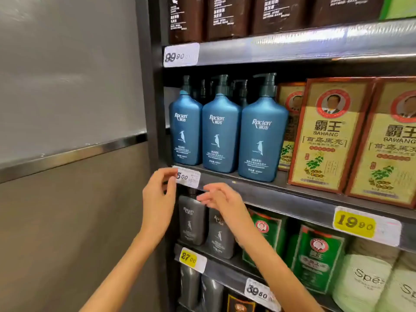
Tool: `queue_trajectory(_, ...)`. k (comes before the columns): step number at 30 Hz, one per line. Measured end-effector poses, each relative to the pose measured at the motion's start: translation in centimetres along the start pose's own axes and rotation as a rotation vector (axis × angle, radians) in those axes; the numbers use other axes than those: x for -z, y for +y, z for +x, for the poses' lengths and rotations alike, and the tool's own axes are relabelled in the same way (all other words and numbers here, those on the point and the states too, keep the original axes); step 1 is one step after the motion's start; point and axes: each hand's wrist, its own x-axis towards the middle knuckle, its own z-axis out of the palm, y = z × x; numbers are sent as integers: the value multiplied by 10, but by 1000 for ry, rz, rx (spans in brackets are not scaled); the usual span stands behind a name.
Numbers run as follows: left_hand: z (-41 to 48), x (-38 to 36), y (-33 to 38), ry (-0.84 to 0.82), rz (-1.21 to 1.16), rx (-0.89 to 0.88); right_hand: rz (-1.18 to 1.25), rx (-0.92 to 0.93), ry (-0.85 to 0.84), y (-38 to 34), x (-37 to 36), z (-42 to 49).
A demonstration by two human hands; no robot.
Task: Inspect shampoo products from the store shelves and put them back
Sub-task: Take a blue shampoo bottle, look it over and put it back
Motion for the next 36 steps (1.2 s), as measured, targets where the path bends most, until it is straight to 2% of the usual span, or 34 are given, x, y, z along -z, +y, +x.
queue_trajectory(4,45,-13,30,12,99,-184,141,-91,-156,-30,5,3)
queue_trajectory(6,56,-18,33,11,115,-205,130,-79,-161,-34,8,1)
queue_trajectory(11,72,-28,35,32,139,-132,51,60,10,-52,14,14)
queue_trajectory(16,78,-42,37,-3,161,-61,-9,178,63,-63,15,34)
queue_trajectory(22,84,-52,39,35,96,75,-25,190,31,-58,20,34)
queue_trajectory(27,90,-50,30,-3,139,190,8,178,1,-51,22,30)
queue_trajectory(36,73,-55,32,95,362,118,-7,191,-11,-37,22,29)
